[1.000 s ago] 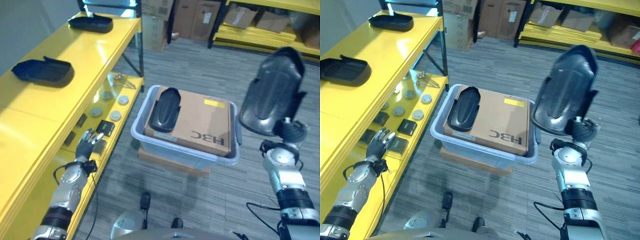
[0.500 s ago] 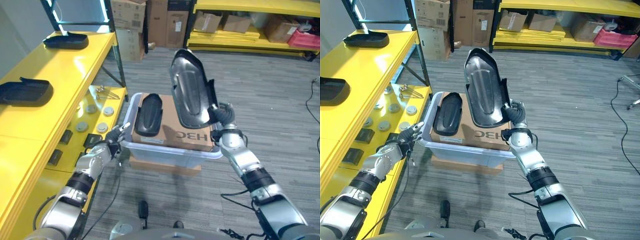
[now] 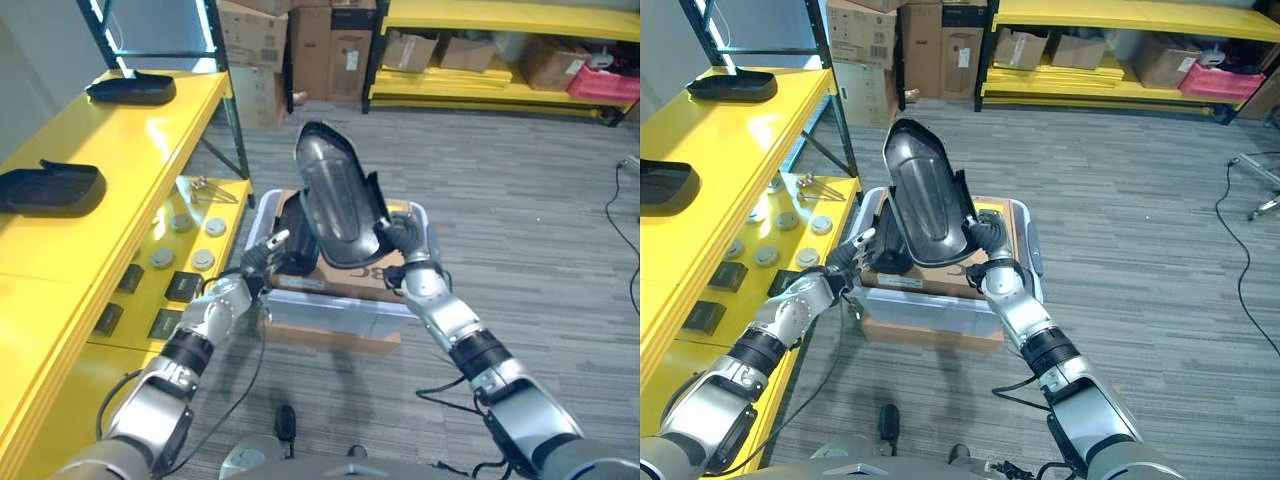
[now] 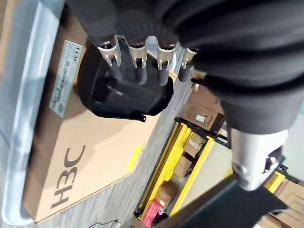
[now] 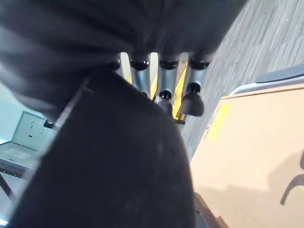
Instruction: Move parts from the plastic box to the shelf.
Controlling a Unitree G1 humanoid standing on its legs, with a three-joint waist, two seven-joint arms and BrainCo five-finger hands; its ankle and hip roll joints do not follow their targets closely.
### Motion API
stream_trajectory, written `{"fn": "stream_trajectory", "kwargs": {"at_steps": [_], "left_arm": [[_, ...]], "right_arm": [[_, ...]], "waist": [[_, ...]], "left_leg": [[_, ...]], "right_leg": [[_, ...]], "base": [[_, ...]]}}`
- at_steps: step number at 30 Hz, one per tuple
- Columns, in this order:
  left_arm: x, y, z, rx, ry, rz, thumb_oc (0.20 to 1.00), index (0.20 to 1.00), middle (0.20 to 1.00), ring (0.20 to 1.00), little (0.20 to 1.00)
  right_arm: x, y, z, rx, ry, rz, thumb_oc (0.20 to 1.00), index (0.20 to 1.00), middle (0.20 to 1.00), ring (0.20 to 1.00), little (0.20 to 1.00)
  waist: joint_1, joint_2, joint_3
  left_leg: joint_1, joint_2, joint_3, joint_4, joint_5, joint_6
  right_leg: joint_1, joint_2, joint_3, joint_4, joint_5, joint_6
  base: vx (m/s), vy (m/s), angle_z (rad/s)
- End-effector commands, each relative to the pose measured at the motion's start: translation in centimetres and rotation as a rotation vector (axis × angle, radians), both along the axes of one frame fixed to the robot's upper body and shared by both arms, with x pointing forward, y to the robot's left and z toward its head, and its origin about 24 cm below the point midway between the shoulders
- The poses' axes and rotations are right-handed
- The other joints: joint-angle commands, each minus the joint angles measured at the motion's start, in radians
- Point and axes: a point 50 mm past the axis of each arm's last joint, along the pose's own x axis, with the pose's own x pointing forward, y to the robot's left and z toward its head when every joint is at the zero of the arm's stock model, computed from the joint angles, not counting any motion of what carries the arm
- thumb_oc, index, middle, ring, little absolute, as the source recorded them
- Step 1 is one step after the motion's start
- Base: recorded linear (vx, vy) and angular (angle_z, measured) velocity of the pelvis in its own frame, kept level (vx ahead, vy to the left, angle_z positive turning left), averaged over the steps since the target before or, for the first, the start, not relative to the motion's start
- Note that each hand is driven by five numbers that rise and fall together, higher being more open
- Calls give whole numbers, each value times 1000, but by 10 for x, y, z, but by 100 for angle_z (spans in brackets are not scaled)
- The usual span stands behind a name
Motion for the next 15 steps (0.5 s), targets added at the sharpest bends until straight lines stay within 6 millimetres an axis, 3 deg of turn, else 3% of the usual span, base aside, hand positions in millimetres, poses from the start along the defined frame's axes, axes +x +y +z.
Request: {"fn": "stream_trajectory", "kwargs": {"at_steps": [1,15], "left_arm": [[12,-26,23,-32,-89,-49,1000,1000,1000,1000,1000],[10,-43,45,-90,-221,-76,1000,1000,1000,1000,1000]], "right_arm": [[15,12,29,44,-111,32,200,200,200,200,200],[11,25,19,48,-73,72,200,200,200,200,200]], "waist": [[43,-21,-93],[44,-22,-102]], "left_leg": [[58,-11,-5,37,-168,-12],[71,-17,-14,27,-172,-8]], "right_leg": [[-98,-47,-7,31,0,67],[-86,-47,-11,27,-7,66]], "base": [[0,0,0],[0,0,0]]}}
